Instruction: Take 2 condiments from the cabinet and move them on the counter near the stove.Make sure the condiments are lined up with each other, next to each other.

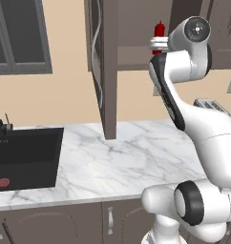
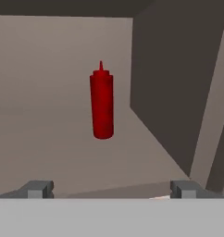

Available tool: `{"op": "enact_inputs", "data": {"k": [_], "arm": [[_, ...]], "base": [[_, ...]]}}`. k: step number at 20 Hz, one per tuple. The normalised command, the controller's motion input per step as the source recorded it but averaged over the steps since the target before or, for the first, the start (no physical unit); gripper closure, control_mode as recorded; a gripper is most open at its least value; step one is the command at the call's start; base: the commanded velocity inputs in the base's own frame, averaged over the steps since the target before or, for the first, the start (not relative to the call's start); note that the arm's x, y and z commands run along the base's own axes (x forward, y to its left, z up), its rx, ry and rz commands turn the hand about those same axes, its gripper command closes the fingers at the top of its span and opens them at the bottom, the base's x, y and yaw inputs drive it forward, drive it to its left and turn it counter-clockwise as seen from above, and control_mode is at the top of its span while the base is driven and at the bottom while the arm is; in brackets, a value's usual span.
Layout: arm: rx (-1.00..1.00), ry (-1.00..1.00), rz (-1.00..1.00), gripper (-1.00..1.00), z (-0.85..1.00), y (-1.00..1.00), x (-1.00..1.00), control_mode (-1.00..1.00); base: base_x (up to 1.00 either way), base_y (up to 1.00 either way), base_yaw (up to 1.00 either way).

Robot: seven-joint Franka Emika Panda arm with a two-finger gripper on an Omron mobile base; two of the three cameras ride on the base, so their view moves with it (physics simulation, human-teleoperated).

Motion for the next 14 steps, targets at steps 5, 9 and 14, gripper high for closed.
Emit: {"op": "enact_inputs", "data": {"k": [5, 9, 14], "arm": [[0.00, 0.00, -0.01, -1.00, -0.02, 0.00, 0.29, -1.00], [0.00, 0.00, 0.00, -1.00, -0.17, -0.01, 0.18, -1.00], [0.00, 0.00, 0.00, -1.00, -0.16, 0.00, 0.15, -1.00]], "base": [[0.00, 0.00, 0.00], [0.00, 0.00, 0.00], [0.00, 0.00, 0.00]]}}
